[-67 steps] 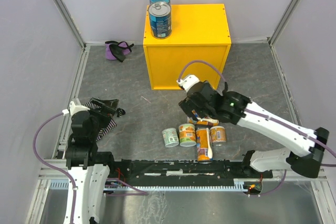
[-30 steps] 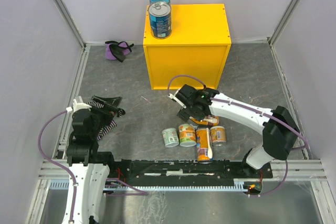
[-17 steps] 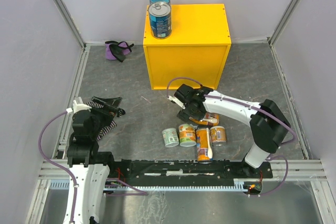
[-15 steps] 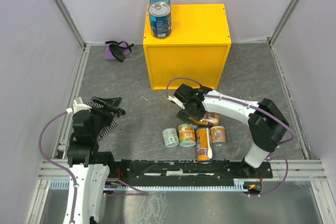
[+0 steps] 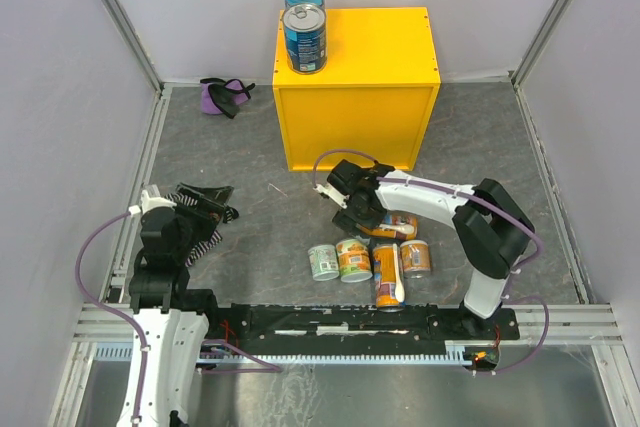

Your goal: Place and organize the canned foods onto the counter

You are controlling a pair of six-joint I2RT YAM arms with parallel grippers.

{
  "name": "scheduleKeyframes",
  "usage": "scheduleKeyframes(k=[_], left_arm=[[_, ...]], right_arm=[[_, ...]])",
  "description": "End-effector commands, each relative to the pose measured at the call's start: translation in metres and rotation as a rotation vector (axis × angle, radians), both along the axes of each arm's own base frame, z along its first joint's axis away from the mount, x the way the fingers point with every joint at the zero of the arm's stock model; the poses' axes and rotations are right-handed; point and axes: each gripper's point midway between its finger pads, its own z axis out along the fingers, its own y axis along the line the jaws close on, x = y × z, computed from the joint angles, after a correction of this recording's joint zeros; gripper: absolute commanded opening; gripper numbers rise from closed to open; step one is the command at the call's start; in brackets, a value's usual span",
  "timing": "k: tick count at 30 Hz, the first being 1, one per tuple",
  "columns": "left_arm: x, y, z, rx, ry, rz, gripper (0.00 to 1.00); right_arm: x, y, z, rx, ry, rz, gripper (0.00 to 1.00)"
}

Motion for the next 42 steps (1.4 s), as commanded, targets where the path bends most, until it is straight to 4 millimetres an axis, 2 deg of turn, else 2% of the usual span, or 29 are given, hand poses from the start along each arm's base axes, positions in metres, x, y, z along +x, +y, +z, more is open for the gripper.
scheduleKeyframes(k=[1,5,10,12,20,25,28,35,42], left_arm=[[0.008,0.003,0.016,0.019,-0.045,0.006,0.95],[0.006,0.003,0.012,0.023,-0.041,0.005,0.95],[0.008,0.003,0.011,0.029,-0.038,0.002,0.95],[0.009,0.003,0.013,0.037,-0.037,-0.004,0.95],[0.017,0.003,0.017,0.062,-0.024,-0.021,0.95],[0.018,0.002,0.015,0.040,-0.026,-0.016,0.94],[0.021,0.001,0.019,0.043,-0.024,-0.022,0.94],[0.024,0.002,0.031,0.060,-0.035,-0.023,0.94],[0.025,0.003,0.028,0.056,-0.039,-0.016,0.94]], right_arm=[[0.013,0.017,0.003,0.067,-0.019,0.000,0.89],[0.013,0.018,-0.002,0.082,-0.008,-0.009,0.80],[0.013,0.016,-0.002,0.098,-0.013,-0.024,0.59],[0.014,0.016,0.002,0.111,-0.025,-0.033,0.52],[0.030,0.028,0.027,0.193,-0.108,-0.041,0.34],[0.042,0.039,0.050,0.247,-0.163,-0.033,0.28],[0.049,0.045,0.071,0.286,-0.210,-0.022,0.23],[0.057,0.053,0.105,0.370,-0.287,-0.020,0.15],[0.060,0.056,0.126,0.428,-0.343,-0.021,0.10]])
